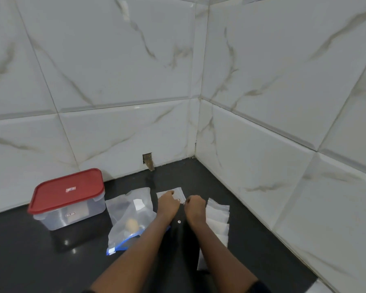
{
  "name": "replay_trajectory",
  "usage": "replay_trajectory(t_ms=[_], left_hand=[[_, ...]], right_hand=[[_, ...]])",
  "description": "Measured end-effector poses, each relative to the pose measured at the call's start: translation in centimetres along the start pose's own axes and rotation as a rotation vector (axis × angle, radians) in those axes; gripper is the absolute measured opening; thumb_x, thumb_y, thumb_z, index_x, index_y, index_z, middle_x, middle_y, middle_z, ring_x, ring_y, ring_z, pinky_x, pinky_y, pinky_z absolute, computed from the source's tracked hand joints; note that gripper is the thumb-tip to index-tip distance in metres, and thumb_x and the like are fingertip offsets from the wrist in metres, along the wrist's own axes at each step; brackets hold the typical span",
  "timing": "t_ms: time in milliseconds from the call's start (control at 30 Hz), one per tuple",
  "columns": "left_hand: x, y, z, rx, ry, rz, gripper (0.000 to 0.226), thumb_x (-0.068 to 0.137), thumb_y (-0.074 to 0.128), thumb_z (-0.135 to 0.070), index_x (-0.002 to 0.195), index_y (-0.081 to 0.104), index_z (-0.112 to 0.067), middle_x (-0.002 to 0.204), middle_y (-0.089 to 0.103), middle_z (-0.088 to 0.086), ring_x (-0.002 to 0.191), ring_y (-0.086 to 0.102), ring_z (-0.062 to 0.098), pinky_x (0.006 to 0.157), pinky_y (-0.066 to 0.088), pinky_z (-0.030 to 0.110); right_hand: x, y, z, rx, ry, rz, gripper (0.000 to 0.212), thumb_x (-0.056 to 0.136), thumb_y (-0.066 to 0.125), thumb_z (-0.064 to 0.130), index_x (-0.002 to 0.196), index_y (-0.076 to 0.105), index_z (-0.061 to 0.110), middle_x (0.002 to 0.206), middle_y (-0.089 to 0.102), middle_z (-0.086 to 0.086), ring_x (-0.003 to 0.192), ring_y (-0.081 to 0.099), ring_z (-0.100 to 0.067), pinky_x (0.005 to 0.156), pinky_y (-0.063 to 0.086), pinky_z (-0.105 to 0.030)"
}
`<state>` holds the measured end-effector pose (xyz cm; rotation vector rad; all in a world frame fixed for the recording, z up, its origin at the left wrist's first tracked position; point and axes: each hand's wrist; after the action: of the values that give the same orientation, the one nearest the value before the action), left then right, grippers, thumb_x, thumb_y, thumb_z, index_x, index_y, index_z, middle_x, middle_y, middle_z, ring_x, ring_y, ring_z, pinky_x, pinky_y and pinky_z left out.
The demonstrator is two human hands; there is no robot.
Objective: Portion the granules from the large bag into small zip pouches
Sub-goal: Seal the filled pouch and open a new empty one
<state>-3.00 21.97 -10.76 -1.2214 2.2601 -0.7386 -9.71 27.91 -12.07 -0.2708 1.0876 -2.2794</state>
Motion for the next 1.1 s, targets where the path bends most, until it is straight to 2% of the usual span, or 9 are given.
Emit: replay_trajectory(t_ms=[200, 367, 533, 633, 700, 733, 800, 900, 1100], left_hand=[[2.4, 0.3, 0.8, -0.115, -0.155, 0.073, 0.046, 0.094, 0.047, -0.013, 0.139, 0.040, -0.007, 0.143, 0.044, 0.014, 0.130, 0.043, 0.026, 0.107, 0.033, 0.030], [3.5, 0.9, 1.6, -0.318, -0.293, 0.088, 0.047, 0.092, 0.047, -0.008, 0.138, 0.038, -0.009, 0.138, 0.046, 0.012, 0.114, 0.050, 0.022, 0.084, 0.039, 0.022], [3.6, 1.4, 2.2, -0.384, -0.344, 0.087, 0.034, 0.088, 0.049, -0.010, 0.121, 0.051, -0.008, 0.124, 0.056, 0.014, 0.108, 0.056, 0.026, 0.092, 0.047, 0.031], [3.7, 1.6, 2.3, -0.413, -0.318, 0.065, 0.021, 0.090, 0.048, -0.015, 0.105, 0.059, -0.005, 0.100, 0.064, 0.011, 0.087, 0.059, 0.023, 0.078, 0.049, 0.032], [3.4, 1.2, 1.6, -0.473, -0.297, 0.040, 0.023, 0.094, 0.047, -0.023, 0.105, 0.061, -0.008, 0.094, 0.065, 0.008, 0.087, 0.061, 0.023, 0.082, 0.051, 0.036], [3.1, 0.8, 1.3, -0.491, -0.280, 0.014, 0.024, 0.095, 0.047, -0.027, 0.103, 0.061, -0.010, 0.094, 0.065, 0.008, 0.088, 0.061, 0.023, 0.083, 0.050, 0.037], [2.5, 0.0, 0.6, -0.493, -0.214, -0.043, 0.027, 0.095, 0.049, -0.036, 0.097, 0.061, -0.012, 0.093, 0.066, 0.006, 0.087, 0.061, 0.021, 0.083, 0.049, 0.036], [1.3, -1.3, -0.3, -0.474, -0.102, -0.095, 0.030, 0.092, 0.053, -0.043, 0.081, 0.058, -0.016, 0.078, 0.063, 0.002, 0.074, 0.057, 0.015, 0.074, 0.049, 0.032], [-2.0, -4.0, -0.8, -0.377, 0.076, -0.187, 0.025, 0.096, 0.049, -0.030, 0.076, 0.054, -0.016, 0.073, 0.058, 0.002, 0.069, 0.054, 0.014, 0.067, 0.048, 0.030]], right_hand=[[2.5, 3.3, 1.3, -0.067, 0.012, 0.006, 0.024, 0.097, 0.042, 0.008, 0.111, 0.061, 0.004, 0.119, 0.057, -0.011, 0.108, 0.057, -0.022, 0.090, 0.045, -0.026], [3.6, 5.1, 1.0, -0.166, 0.017, -0.055, 0.025, 0.098, 0.042, 0.015, 0.115, 0.059, 0.009, 0.125, 0.050, -0.009, 0.112, 0.051, -0.023, 0.091, 0.043, -0.027], [4.4, 4.9, 1.4, -0.129, 0.091, -0.031, 0.029, 0.094, 0.052, 0.019, 0.120, 0.054, 0.009, 0.124, 0.052, -0.009, 0.115, 0.052, -0.025, 0.093, 0.044, -0.030], [4.4, 4.4, 1.5, 0.048, 0.051, 0.000, 0.014, 0.089, 0.051, 0.009, 0.099, 0.060, 0.004, 0.102, 0.062, -0.012, 0.097, 0.060, -0.025, 0.086, 0.048, -0.036], [3.8, 3.5, 1.6, 0.212, 0.007, -0.024, 0.007, 0.087, 0.055, 0.005, 0.083, 0.060, 0.002, 0.080, 0.061, -0.007, 0.078, 0.059, -0.020, 0.075, 0.052, -0.036], [3.4, 3.0, 1.7, 0.269, -0.020, -0.044, 0.009, 0.087, 0.057, 0.006, 0.079, 0.061, 0.003, 0.074, 0.059, -0.003, 0.071, 0.056, -0.015, 0.066, 0.051, -0.030], [2.2, 1.6, 2.2, 0.345, -0.100, -0.069, 0.012, 0.088, 0.059, 0.011, 0.077, 0.063, 0.008, 0.070, 0.059, 0.002, 0.063, 0.054, -0.008, 0.057, 0.043, -0.016], [0.1, -0.4, 3.2, 0.461, -0.194, -0.068, 0.014, 0.088, 0.059, 0.010, 0.075, 0.063, 0.010, 0.067, 0.061, 0.003, 0.062, 0.056, -0.005, 0.056, 0.045, -0.012], [-4.3, -2.8, 4.4, 0.542, -0.272, -0.034, 0.025, 0.088, 0.062, 0.009, 0.069, 0.059, 0.025, 0.064, 0.059, 0.014, 0.062, 0.058, 0.000, 0.056, 0.046, -0.004]])
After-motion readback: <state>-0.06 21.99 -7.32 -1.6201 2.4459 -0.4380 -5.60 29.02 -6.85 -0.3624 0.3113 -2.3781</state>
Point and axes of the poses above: each hand's wrist, its own x-axis towards the middle knuckle, its own y-axis out of the palm, z = x × y
